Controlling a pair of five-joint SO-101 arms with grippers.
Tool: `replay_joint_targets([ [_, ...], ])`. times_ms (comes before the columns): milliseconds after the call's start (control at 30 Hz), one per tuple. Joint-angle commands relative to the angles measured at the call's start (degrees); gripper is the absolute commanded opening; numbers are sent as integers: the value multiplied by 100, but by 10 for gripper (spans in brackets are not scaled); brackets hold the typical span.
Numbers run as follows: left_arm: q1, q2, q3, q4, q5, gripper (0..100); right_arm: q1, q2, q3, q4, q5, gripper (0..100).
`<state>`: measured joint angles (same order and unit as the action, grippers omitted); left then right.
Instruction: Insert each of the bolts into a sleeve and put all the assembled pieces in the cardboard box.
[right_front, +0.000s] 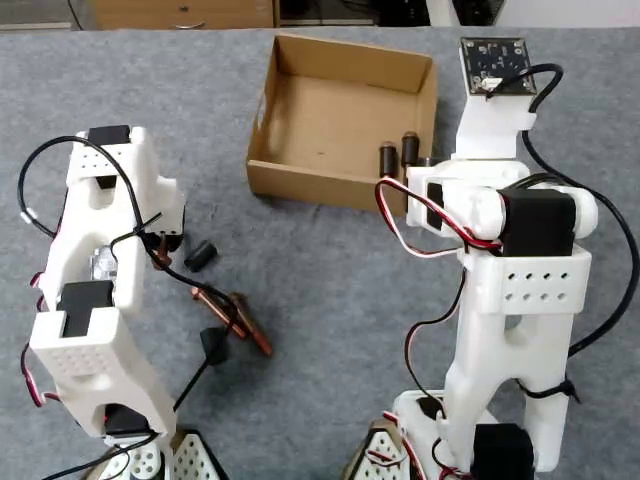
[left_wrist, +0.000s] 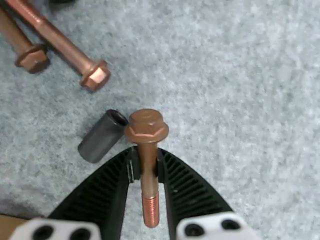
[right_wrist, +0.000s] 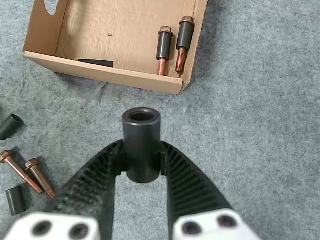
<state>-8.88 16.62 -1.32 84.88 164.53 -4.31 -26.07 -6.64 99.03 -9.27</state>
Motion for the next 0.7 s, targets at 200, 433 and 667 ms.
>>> replay_joint_targets([
  [200, 53, -338, 35, 79, -633, 18, 110, 22, -22, 18, 53, 2],
  [433, -79, -338, -44, 114, -3385, 18, 110, 13, -22, 18, 53, 2],
  [667, -334, -286, -246, 1574, -5055, 18, 110, 31, -22, 26, 53, 2],
])
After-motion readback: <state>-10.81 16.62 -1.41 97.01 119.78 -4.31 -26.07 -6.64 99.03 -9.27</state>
